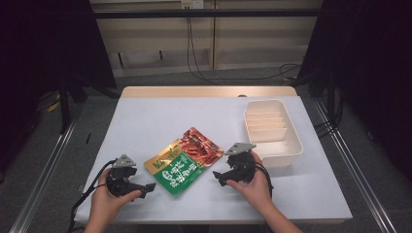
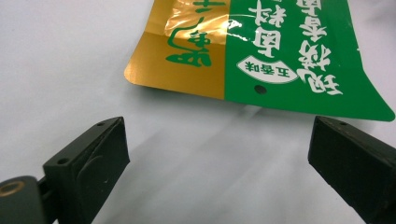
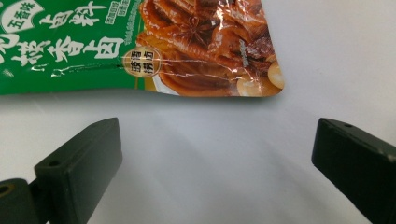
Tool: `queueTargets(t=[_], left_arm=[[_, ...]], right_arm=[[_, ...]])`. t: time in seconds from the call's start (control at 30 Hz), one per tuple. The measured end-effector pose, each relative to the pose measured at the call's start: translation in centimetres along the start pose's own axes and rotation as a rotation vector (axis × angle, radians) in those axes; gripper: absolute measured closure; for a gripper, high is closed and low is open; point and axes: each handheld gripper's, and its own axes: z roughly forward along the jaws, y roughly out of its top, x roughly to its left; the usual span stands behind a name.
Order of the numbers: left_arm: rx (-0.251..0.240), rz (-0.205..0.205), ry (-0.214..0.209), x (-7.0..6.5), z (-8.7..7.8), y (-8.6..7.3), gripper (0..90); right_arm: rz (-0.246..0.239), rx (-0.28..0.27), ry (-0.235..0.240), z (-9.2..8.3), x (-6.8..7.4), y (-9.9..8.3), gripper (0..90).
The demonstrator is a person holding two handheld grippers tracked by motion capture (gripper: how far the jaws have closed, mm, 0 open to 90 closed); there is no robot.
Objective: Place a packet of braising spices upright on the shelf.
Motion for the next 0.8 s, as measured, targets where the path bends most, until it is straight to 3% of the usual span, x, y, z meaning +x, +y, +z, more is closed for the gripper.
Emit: queueTargets(t=[0.23, 0.37, 0.4, 0.43, 0.53, 0.57, 0.7, 0.77, 0.8], left_arm=[[0.007, 0.001, -0.007, -0.2, 0.2, -0.1, 2.8], [-0.015, 0.011, -0.024, -0.5, 0.4, 0.0, 2.0], [0.005, 0.015, -0.015, -0.5, 0.4, 0.0, 2.0], [0.016, -0.035, 0.006, -0.5, 0.7, 0.0, 0.1], [0.011, -0.039, 0.026, -0.6, 0.9, 0.0, 1.7], [-0.015, -0.056, 0.014, -0.8, 1.1, 0.0, 2.4], [0.016, -0.077, -0.024, -0.8, 1.4, 0.1, 5.8], [0.005, -0.110, -0.048, -0.8, 1.5, 0.2, 6.1], [0.009, -0.107, -0.060, -0.7, 1.5, 0.2, 6.8]], right_arm=[[-0.007, 0.000, 0.008, 0.1, 0.2, 0.2, 1.4], [-0.009, 0.006, 0.006, 0.0, 0.3, 0.3, 1.4], [-0.009, 0.006, 0.006, 0.0, 0.3, 0.3, 1.4], [-0.017, 0.002, 0.013, 0.1, 0.3, 0.3, 1.4], [-0.011, 0.005, 0.013, 0.1, 0.3, 0.4, 1.4], [-0.014, 0.003, 0.012, 0.1, 0.3, 0.4, 1.5], [-0.019, -0.001, 0.004, 0.2, 0.3, 0.5, 1.6], [-0.018, -0.004, 0.008, 0.1, 0.2, 0.5, 1.6], [-0.014, -0.004, 0.005, 0.1, 0.2, 0.5, 1.7]])
